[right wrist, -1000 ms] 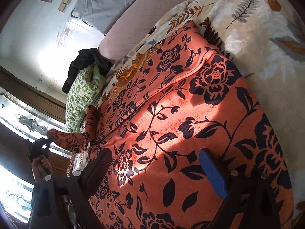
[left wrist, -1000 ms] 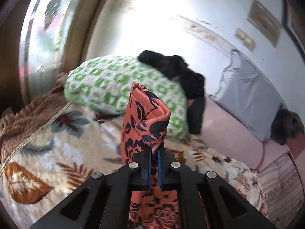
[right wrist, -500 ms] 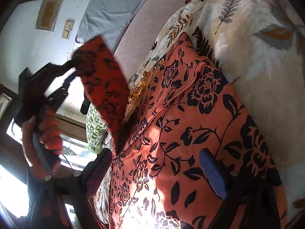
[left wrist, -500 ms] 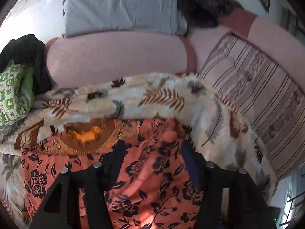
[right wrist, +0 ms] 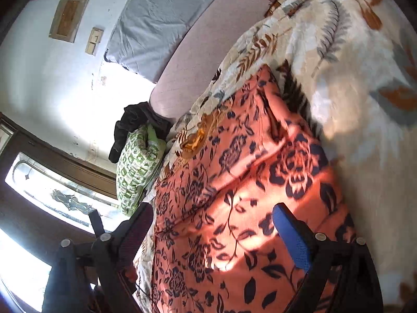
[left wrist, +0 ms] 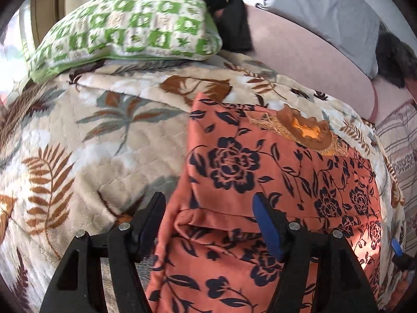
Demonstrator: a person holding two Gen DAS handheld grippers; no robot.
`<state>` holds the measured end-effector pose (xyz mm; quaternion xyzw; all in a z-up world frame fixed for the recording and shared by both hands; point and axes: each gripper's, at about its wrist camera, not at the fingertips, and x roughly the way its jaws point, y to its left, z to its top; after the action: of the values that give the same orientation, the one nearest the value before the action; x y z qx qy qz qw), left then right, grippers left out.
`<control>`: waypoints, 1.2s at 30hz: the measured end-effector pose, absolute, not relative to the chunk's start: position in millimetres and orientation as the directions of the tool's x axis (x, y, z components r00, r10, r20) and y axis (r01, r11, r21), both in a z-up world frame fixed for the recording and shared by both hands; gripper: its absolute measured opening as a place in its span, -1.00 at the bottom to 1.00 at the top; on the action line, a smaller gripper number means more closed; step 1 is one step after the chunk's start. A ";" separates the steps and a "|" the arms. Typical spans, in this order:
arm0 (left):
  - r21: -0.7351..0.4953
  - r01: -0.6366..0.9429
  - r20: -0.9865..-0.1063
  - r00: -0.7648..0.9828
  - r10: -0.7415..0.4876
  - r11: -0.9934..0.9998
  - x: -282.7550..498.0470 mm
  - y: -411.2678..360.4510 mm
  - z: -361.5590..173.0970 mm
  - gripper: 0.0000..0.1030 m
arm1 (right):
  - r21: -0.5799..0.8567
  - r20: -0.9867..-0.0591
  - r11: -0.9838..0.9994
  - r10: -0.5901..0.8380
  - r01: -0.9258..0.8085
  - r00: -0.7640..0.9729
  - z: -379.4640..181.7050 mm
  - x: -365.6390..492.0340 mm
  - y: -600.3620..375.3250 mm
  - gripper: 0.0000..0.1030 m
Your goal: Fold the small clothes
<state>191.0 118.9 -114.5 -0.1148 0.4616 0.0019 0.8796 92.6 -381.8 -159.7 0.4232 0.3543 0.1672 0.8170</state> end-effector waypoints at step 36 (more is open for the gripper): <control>-0.169 -0.064 -0.837 0.536 -0.109 0.984 190.2 138.1 -152.5 0.30 | 0.452 -0.674 0.892 0.354 -0.018 0.648 -120.7 231.9 -356.3 0.39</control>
<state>190.2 138.1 -152.5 -0.0897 0.4815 -0.0128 0.8717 231.9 -356.3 -120.7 0.2071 0.4058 0.1054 0.8839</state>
